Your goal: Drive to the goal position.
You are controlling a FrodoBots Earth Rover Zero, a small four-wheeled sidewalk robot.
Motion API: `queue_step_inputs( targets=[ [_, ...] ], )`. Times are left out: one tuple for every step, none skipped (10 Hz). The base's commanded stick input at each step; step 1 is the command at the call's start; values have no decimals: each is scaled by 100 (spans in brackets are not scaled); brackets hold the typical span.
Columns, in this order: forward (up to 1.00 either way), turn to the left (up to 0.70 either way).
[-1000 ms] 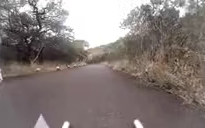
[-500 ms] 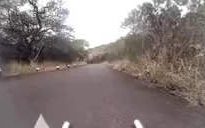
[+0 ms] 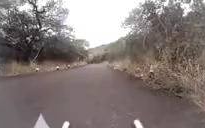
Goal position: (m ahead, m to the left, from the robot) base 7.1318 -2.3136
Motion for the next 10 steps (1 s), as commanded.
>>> queue_step_inputs(
  targets=[
    [50,0],
    [50,0],
    [50,0],
    [50,0],
    [50,0],
    [50,0],
    [50,0],
    [50,0],
    [50,0],
    [50,0]
  ],
)
